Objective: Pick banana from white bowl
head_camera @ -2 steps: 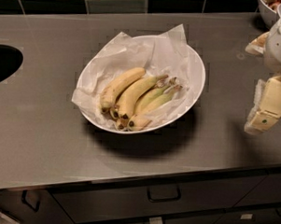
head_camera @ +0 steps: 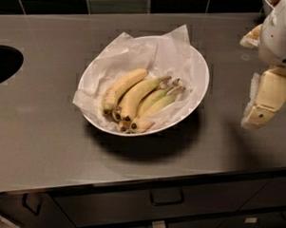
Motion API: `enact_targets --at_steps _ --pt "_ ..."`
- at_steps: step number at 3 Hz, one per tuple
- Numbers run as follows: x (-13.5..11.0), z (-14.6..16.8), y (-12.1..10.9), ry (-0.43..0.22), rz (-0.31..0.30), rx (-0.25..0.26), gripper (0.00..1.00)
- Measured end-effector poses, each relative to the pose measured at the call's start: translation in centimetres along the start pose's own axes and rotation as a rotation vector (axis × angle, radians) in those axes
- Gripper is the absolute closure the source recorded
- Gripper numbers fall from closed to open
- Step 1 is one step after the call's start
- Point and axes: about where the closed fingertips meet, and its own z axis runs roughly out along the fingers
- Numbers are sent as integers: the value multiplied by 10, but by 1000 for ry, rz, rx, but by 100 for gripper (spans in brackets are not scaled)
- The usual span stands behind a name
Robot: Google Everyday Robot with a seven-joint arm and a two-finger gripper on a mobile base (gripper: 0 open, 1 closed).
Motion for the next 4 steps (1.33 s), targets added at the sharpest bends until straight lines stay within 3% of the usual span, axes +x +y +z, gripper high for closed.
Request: enact_targets --at_steps 1,2,3,4 --pt "-38 0 -4 -30 -106 -29 0" --pt "-71 5 -3 -106 -234 -84 0" --pt "-105 19 6 -240 -360 -201 0" --pt "-105 19 6 -240 -360 -201 0"
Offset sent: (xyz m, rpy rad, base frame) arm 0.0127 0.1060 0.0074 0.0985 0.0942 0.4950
